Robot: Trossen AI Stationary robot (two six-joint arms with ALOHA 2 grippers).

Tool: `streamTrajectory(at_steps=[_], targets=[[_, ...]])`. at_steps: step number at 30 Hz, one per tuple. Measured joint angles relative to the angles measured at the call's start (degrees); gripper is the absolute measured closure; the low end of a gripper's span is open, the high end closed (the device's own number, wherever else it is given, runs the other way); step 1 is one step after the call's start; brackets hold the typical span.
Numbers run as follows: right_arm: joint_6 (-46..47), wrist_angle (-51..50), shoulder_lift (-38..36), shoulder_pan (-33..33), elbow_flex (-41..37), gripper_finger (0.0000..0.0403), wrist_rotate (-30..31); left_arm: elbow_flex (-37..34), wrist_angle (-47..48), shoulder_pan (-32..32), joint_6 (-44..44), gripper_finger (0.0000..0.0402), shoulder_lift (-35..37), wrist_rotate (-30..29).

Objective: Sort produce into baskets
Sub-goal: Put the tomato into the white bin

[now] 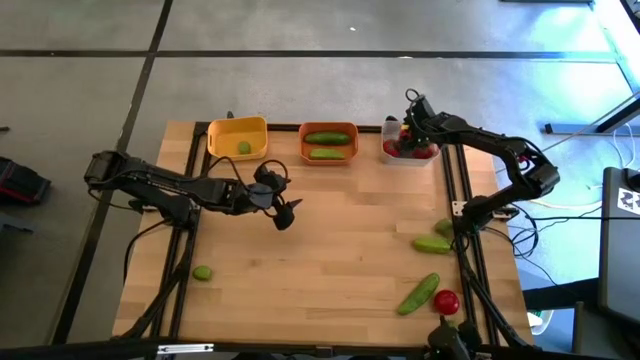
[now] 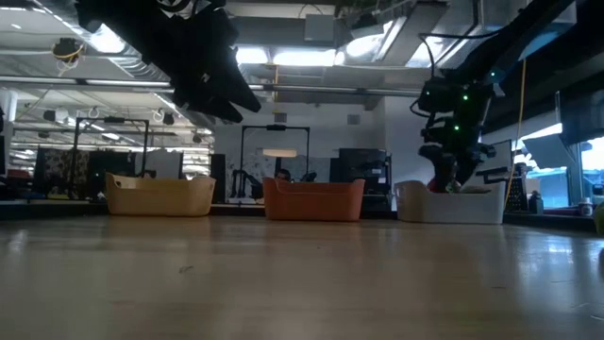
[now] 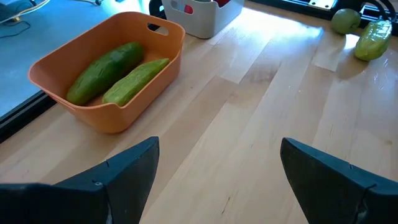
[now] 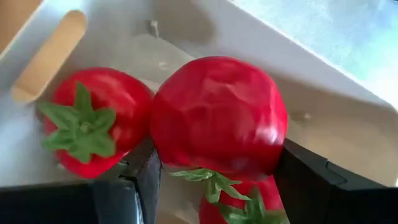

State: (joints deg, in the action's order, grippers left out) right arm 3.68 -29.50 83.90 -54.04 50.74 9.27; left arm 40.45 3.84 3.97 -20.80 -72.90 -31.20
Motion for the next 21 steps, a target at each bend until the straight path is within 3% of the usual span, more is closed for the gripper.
streamTrajectory(at_steps=[17, 21], targets=[[-1.13, 3.96, 0.00, 0.00, -0.02, 0.0170, 2.75, 0.02, -0.04, 0.00, -0.10, 0.0070, 0.00, 0.00], [-1.06, 4.06, 0.00, 0.00, -0.69, 0.0153, 3.85, 0.02, -0.04, 0.00, -0.18, 0.0070, 0.00, 0.00]])
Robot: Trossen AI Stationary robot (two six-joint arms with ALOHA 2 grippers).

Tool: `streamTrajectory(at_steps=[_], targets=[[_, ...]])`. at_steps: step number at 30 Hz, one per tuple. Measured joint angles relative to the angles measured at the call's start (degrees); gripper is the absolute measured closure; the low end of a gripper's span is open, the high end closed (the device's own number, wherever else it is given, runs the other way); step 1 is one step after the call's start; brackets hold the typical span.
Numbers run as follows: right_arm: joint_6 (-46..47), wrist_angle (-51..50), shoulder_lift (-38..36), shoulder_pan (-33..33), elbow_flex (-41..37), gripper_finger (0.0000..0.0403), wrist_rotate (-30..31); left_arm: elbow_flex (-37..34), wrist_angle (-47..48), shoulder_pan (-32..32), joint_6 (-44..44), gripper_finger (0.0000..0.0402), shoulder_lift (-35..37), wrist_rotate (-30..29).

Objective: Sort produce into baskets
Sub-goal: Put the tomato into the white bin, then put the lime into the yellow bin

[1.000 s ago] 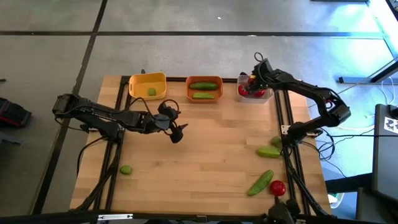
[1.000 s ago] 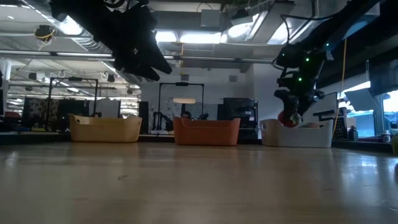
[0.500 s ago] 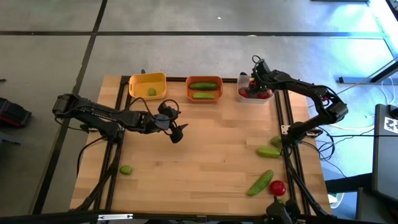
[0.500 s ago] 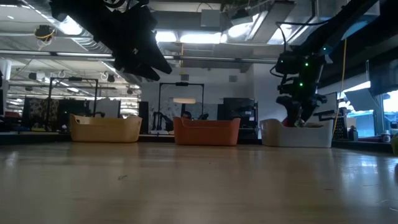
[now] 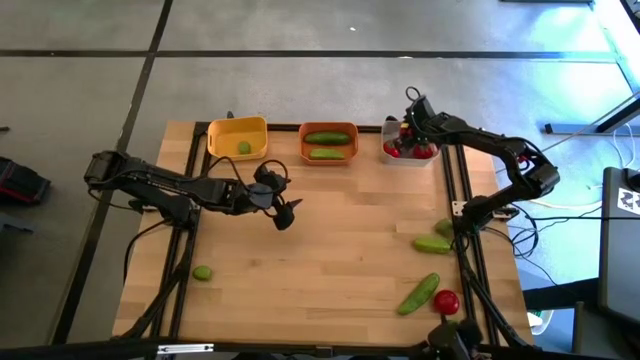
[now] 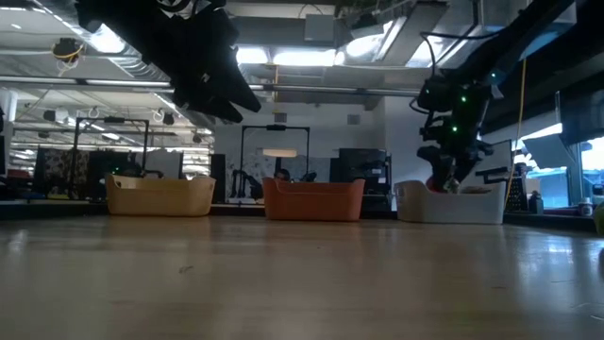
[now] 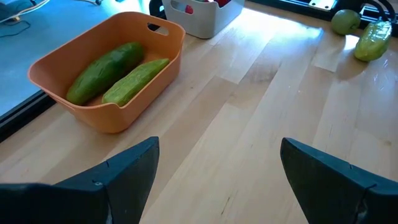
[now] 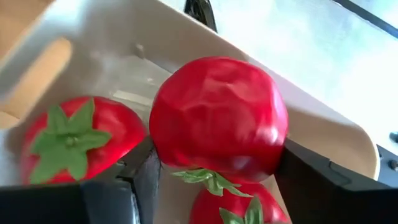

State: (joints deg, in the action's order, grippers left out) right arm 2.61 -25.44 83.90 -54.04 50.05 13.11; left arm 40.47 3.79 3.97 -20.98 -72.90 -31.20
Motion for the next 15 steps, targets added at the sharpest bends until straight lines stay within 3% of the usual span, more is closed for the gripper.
streamTrajectory(at_steps=[9, 15], targets=[[-0.04, 1.74, 0.00, 0.01, -2.83, 0.0063, 2.92, 0.00, 0.02, 0.00, -0.05, 0.0070, 0.00, 0.90], [-0.31, 2.98, 0.00, 0.02, -2.83, 0.0048, 2.99, 0.00, 0.02, 0.00, -0.05, 0.0070, 0.00, 0.92]])
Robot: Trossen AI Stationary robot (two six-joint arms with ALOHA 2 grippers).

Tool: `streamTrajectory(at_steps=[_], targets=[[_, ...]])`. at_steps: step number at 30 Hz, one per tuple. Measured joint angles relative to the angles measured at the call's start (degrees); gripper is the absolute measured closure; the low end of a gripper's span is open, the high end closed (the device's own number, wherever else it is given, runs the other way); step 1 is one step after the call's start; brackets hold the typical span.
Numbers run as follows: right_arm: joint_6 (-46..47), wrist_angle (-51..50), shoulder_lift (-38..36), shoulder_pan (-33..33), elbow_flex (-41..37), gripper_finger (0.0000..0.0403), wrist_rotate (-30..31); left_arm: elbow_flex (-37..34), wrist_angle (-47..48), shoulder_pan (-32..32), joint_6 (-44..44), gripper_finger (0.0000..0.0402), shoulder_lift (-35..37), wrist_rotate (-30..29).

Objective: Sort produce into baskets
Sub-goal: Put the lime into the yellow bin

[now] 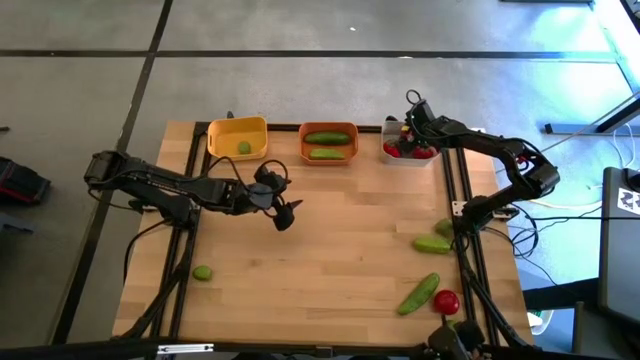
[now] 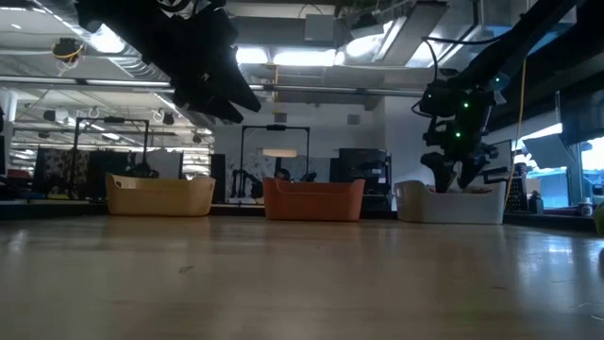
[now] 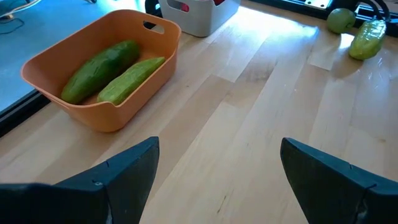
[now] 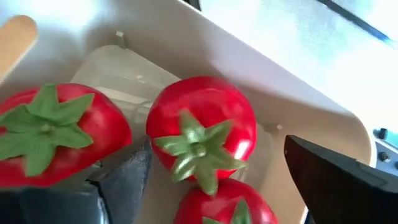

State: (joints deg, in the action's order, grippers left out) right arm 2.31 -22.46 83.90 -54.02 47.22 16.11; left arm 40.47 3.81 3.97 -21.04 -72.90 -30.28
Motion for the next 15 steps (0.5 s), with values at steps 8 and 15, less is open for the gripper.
streamTrajectory(at_steps=[8, 15], targets=[[-2.54, -3.75, -4.51, 2.60, 2.88, 0.0048, -0.22, 0.00, 0.00, 0.13, 0.73, 0.0070, 0.00, 0.04], [-1.12, -0.16, -11.36, 12.78, 5.35, 0.0047, -6.61, 0.00, -0.05, 0.01, 1.44, 0.0070, 0.00, 0.07]])
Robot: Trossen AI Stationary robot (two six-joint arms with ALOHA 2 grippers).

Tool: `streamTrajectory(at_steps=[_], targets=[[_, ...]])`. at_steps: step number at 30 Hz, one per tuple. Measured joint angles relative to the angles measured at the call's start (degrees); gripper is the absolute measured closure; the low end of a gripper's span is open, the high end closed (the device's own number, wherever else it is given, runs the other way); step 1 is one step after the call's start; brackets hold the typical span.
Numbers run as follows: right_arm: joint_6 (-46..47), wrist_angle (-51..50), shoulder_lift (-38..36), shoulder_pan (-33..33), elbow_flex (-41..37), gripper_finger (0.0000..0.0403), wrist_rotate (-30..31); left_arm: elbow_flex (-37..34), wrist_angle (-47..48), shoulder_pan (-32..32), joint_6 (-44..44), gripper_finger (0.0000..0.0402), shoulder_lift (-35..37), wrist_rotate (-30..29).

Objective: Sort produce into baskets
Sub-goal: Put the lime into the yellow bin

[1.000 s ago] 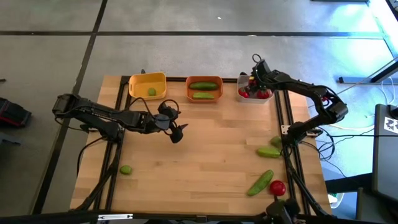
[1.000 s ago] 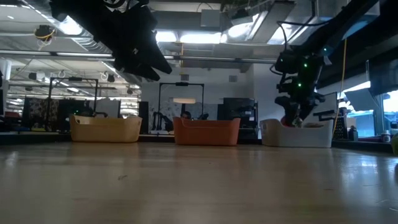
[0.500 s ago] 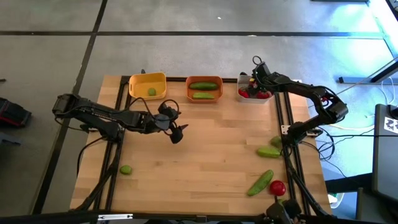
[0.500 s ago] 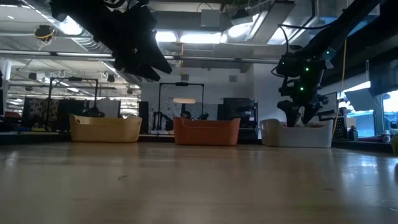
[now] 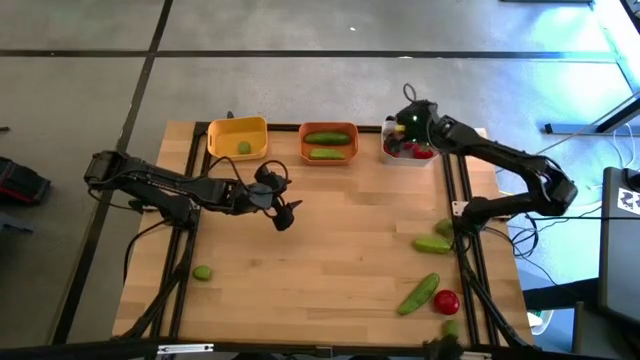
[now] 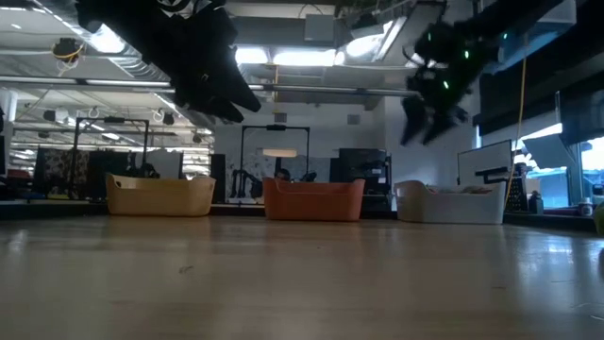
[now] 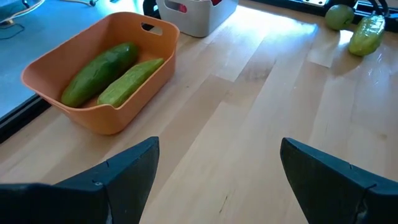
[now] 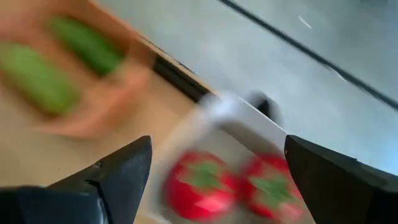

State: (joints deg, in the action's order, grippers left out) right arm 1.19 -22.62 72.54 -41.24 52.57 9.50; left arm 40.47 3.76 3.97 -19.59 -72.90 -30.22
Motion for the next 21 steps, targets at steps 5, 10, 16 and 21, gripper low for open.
streamTrajectory(at_steps=[5, 10, 16, 21], targets=[[-6.38, 5.71, -0.99, 9.97, -0.07, 0.0047, -1.38, 0.00, -2.81, -1.08, -1.21, 0.0070, 0.00, 0.09], [-8.56, 8.55, -0.99, 18.34, -0.08, 0.0047, -1.34, 0.00, -5.34, -0.19, 1.61, 0.0070, 0.00, 3.27], [-9.66, 9.20, -0.96, 26.06, -0.08, 0.0047, -1.34, 0.04, -5.62, 2.77, 1.75, 0.0070, 0.00, 13.94], [-9.95, 9.25, -0.96, 28.97, -0.10, 0.0047, -1.14, 1.16, -1.97, 7.36, 3.43, 0.0070, 0.50, 15.37]])
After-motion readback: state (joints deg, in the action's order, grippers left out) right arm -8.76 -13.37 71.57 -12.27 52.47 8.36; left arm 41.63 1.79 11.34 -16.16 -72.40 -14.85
